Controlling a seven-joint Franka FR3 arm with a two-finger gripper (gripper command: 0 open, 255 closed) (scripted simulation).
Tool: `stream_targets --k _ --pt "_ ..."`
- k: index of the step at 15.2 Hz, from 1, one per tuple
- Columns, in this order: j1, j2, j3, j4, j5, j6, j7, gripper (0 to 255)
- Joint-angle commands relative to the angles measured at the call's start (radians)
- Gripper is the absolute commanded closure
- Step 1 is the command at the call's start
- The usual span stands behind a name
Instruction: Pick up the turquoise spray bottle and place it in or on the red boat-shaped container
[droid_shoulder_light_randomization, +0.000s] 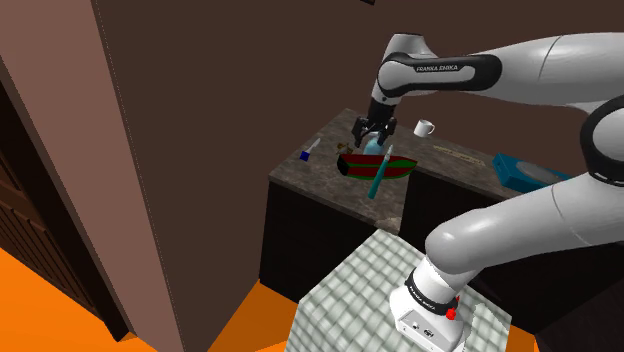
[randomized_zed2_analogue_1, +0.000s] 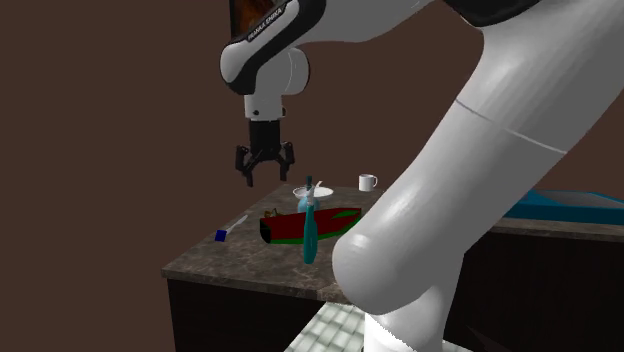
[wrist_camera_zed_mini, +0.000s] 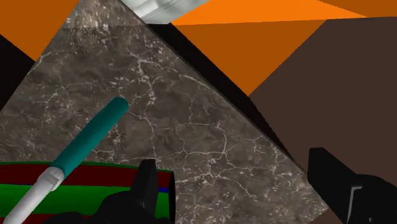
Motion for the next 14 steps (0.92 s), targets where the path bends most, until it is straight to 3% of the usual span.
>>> stream_targets --k 1,12,14 --pt "-0.034 0.038 -0.014 0.007 -0.018 0.031 0.037 0" --pt "-0.207 0.213 -0.110 0.048 -0.110 0.163 0.232 0" --pt "-0.210 0.219 -0.112 0.040 -0.111 0.178 0.234 0"
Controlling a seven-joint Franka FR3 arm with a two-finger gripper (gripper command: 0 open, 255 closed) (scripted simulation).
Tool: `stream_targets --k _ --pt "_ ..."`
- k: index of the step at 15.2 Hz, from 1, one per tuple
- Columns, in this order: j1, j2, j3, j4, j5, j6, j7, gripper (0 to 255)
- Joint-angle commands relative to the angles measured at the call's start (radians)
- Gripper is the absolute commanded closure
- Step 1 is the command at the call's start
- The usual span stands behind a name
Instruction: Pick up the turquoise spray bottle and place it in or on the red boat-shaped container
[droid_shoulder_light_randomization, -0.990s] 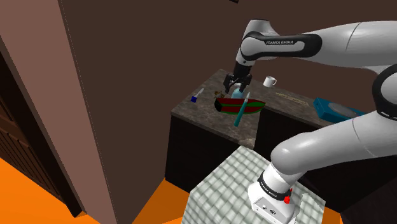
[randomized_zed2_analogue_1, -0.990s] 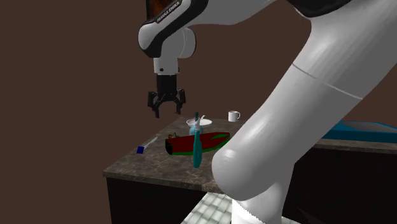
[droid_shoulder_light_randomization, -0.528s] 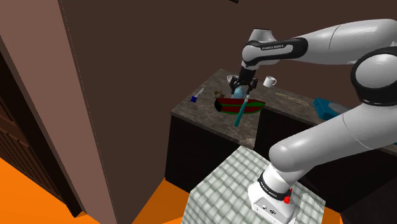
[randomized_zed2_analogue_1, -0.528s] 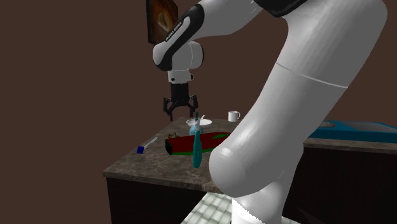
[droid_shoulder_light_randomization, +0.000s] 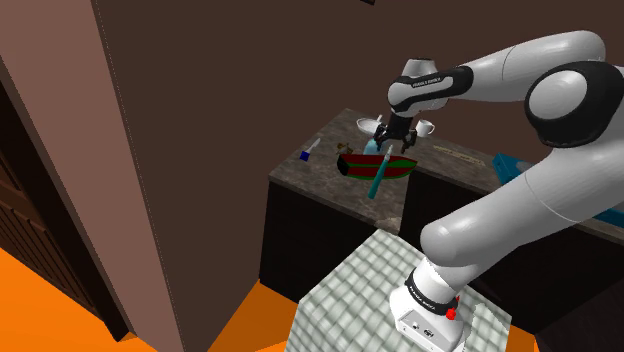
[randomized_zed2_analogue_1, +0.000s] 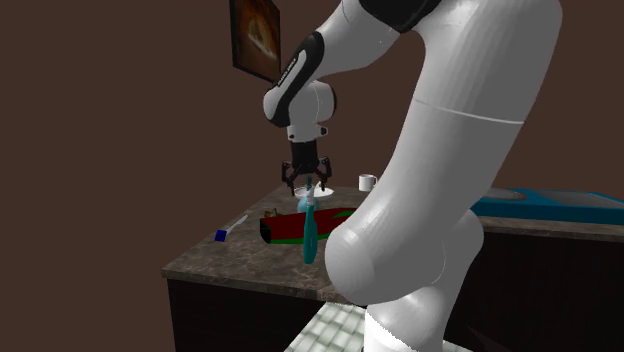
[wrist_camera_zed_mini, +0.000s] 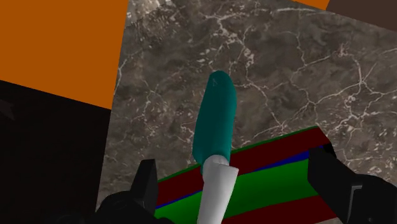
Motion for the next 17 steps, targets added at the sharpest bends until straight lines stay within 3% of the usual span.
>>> stream_targets --k 1,6,14,15,17 --pt "-0.005 0.018 -0.005 -0.006 -0.003 0.025 0.006 0" --pt "-0.009 0.054 -0.014 -0.050 -0.008 0.105 0.006 0" --pt "-0.009 0.054 -0.014 -0.049 -0.008 0.105 0.006 0" --pt "-0.009 0.054 -0.014 -0.049 -0.008 0.105 0.006 255" --pt "-0.009 0.054 -0.014 -0.049 -0.008 0.105 0.006 255"
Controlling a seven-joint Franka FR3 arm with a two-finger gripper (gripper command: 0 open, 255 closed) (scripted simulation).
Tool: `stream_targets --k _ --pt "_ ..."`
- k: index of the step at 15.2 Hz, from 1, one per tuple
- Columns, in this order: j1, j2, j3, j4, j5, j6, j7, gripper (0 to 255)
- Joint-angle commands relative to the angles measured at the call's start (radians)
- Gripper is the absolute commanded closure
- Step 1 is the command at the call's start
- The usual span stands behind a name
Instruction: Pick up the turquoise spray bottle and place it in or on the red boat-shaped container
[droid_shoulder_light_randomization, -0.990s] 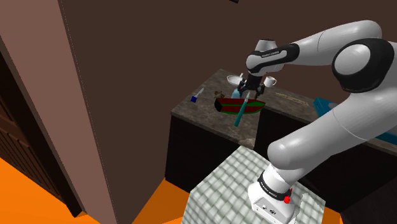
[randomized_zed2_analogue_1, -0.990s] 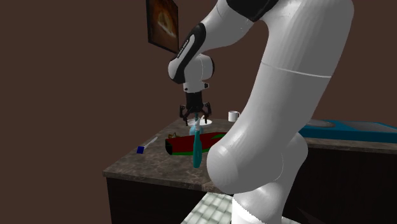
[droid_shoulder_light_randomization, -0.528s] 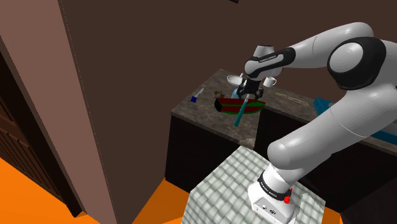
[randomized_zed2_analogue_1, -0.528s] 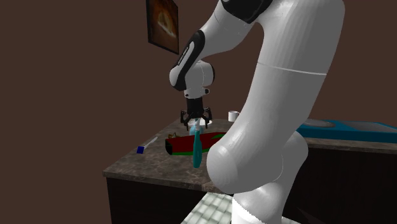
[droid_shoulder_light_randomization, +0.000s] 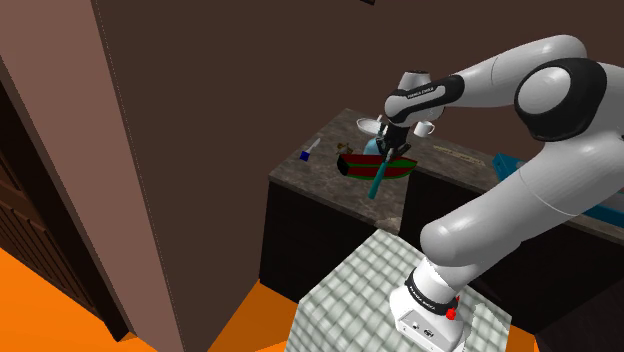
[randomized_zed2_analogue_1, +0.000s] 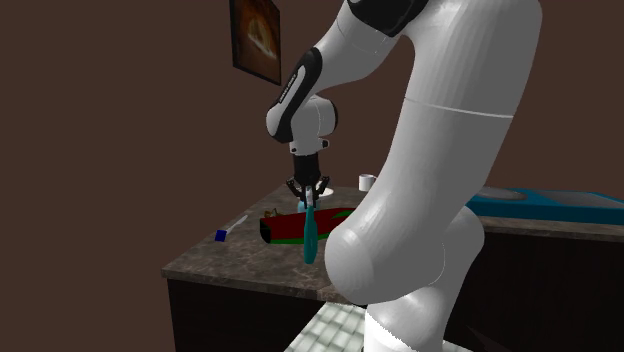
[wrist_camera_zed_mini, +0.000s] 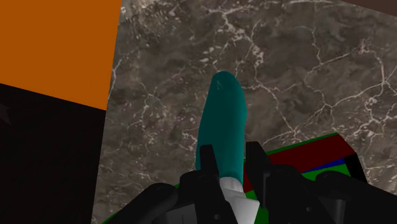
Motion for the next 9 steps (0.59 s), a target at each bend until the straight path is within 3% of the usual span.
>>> stream_targets --k 1,9 --pt "0.000 0.000 0.000 0.000 0.000 0.000 0.000 255" --pt "0.001 -0.013 0.002 0.016 0.002 -0.028 -0.003 255"
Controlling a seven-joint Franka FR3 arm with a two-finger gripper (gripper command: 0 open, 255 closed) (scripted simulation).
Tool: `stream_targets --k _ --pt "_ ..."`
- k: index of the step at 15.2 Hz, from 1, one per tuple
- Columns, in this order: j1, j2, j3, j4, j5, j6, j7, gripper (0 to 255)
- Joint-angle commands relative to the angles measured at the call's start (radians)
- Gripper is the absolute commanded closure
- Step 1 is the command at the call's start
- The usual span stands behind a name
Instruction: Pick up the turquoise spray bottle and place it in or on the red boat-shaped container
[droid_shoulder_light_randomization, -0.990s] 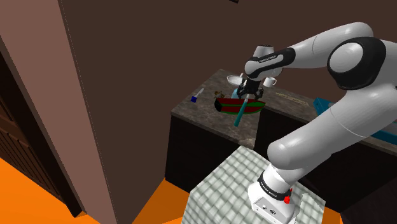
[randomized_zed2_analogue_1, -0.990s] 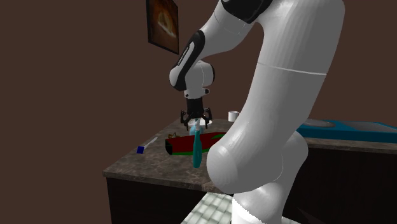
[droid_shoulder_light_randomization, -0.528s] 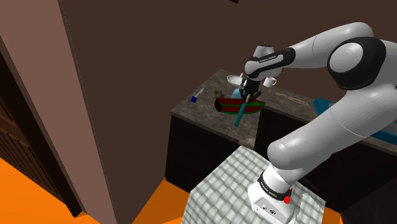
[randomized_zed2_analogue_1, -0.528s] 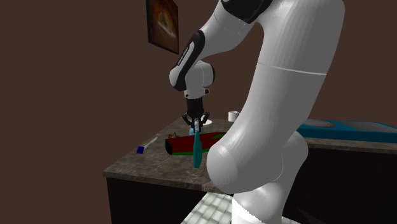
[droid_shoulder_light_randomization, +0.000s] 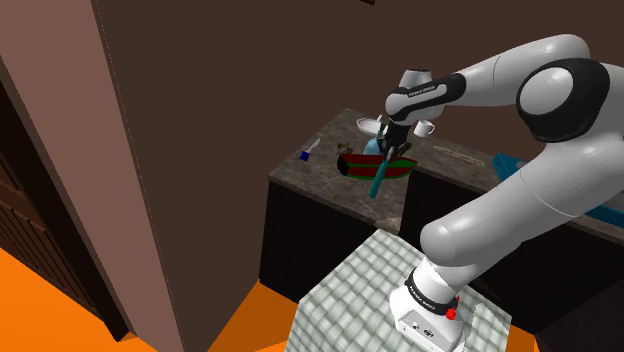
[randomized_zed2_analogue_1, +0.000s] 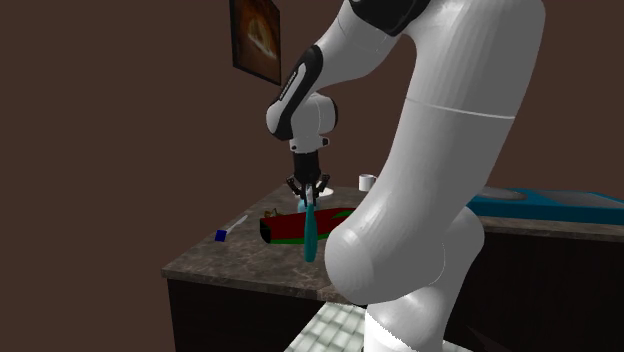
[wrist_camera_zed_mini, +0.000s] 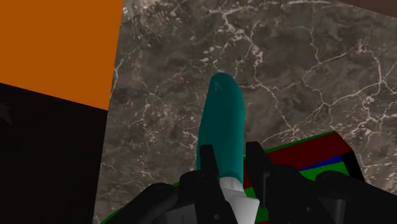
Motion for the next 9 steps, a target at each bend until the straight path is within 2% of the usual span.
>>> stream_targets --k 1,9 --pt "0.001 -0.009 0.002 0.016 0.002 -0.025 -0.002 255" --pt "0.003 -0.046 0.007 0.092 0.008 -0.137 -0.013 255"
